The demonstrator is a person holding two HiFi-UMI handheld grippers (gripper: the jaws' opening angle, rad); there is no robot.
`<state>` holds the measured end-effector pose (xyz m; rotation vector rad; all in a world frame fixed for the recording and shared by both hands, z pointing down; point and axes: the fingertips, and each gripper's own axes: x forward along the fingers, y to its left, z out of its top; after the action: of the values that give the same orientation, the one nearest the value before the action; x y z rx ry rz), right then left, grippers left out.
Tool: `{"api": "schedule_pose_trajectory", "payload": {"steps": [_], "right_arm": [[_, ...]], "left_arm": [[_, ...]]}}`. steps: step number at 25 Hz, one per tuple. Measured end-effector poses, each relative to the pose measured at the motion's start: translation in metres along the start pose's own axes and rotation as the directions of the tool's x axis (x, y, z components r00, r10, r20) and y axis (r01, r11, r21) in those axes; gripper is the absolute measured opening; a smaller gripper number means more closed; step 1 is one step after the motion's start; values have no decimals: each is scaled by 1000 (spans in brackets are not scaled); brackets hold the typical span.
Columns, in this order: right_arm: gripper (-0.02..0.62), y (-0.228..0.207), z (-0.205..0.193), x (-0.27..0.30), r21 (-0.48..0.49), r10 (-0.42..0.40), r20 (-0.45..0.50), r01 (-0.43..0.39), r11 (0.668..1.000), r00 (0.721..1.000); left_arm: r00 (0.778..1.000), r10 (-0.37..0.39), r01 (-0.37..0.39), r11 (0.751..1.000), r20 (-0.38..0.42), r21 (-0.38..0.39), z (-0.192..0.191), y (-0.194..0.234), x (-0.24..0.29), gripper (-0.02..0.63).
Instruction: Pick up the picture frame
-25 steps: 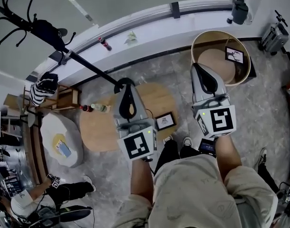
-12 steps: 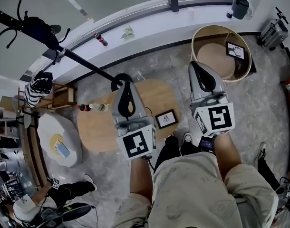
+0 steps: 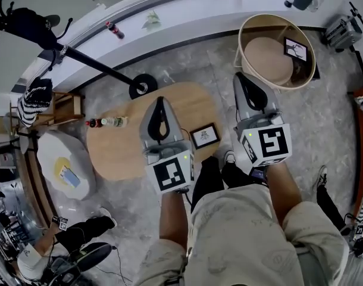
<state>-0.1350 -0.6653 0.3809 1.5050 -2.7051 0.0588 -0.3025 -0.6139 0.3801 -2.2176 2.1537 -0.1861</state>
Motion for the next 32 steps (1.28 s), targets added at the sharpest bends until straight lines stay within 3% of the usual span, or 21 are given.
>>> {"api": "schedule_pose_trajectory", "payload": {"steps": [8, 18, 26, 32], "right_arm": [[2, 14, -61, 11, 33, 7, -97, -4, 999, 995], [3, 33, -139, 25, 75, 35, -204, -20, 997, 978], [3, 41, -205, 19, 81, 45, -319, -20, 996, 947], [3, 48, -261, 16, 95, 63, -386, -28, 995, 920]], "left_arm": [[993, -25, 19, 999, -116, -51, -63, 2, 3, 3], [959, -59, 36, 995, -277, -88, -162, -2, 0, 3], [914, -67, -9, 983, -400, -184, -231, -3, -16, 3], [857, -95, -24, 974, -507, -224, -299, -9, -29, 3]]}}
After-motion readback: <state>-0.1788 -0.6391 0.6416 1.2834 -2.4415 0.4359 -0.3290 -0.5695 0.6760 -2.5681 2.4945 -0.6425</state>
